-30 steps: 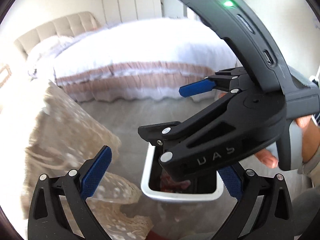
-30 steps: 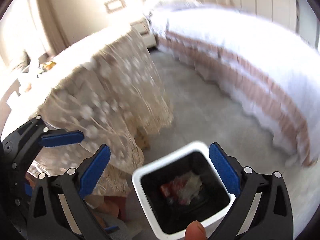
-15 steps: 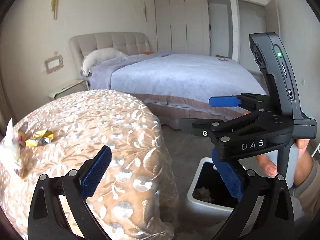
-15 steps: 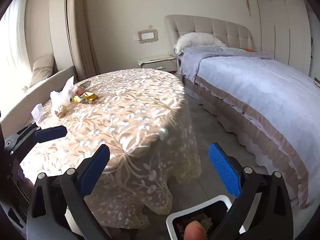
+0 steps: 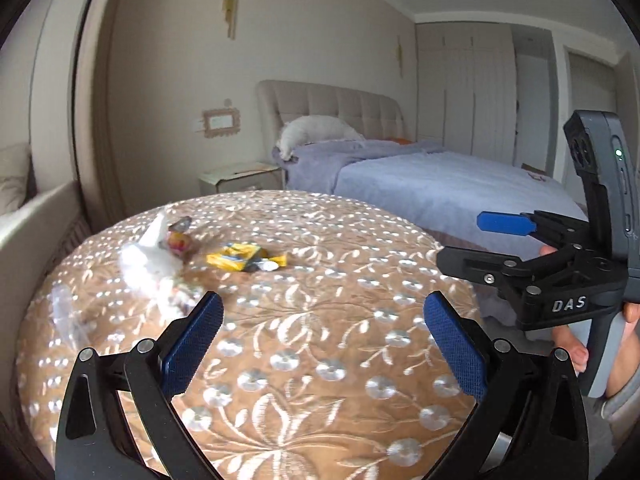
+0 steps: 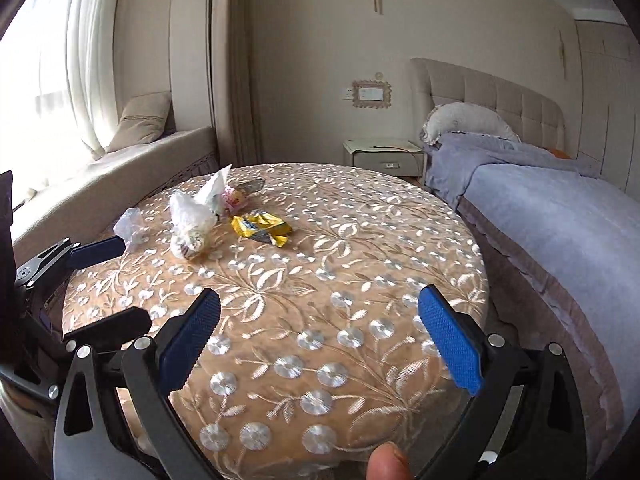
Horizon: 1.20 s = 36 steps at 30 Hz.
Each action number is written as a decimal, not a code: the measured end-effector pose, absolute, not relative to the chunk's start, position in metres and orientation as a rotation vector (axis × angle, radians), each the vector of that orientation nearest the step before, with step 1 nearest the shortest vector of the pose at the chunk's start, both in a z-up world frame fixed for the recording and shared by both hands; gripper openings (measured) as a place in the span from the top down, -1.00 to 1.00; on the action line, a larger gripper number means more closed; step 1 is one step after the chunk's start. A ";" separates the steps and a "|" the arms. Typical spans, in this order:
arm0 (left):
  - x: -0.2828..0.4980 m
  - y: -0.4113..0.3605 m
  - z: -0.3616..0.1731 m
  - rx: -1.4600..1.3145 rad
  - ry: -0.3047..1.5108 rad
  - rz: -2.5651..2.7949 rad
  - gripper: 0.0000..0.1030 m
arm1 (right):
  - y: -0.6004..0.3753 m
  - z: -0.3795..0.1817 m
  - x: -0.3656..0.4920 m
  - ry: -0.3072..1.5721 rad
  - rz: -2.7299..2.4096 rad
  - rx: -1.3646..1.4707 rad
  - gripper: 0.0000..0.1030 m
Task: Collect trash
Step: 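Move both open tools back toward the table, then grasp the clear plastic box with the left tool while the right tool grasps the clear bag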
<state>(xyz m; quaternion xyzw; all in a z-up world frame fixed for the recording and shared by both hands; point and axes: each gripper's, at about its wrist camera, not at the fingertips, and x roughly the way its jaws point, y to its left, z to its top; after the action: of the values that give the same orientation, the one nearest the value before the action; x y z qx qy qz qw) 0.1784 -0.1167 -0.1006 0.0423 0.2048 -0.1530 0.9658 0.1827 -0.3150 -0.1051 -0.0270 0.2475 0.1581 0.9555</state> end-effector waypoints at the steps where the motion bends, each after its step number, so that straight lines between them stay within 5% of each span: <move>1: 0.181 -0.107 -0.100 0.074 0.415 -0.273 -0.92 | -0.307 -0.104 0.185 0.501 0.334 -0.064 -0.91; 20: 0.221 0.035 -0.098 -0.045 0.448 0.077 -0.92 | -0.167 -0.098 0.261 0.538 0.560 -0.112 -0.91; 36: 0.309 0.108 -0.137 -0.171 0.690 0.226 -0.90 | -0.081 -0.125 0.324 0.608 0.631 -0.312 -0.91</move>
<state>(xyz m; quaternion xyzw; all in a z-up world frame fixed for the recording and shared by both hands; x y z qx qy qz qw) 0.3089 0.1084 -0.1369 -0.0834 0.3370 0.1102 0.9313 0.3243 -0.0808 -0.1246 -0.1504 0.2930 0.3041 0.8939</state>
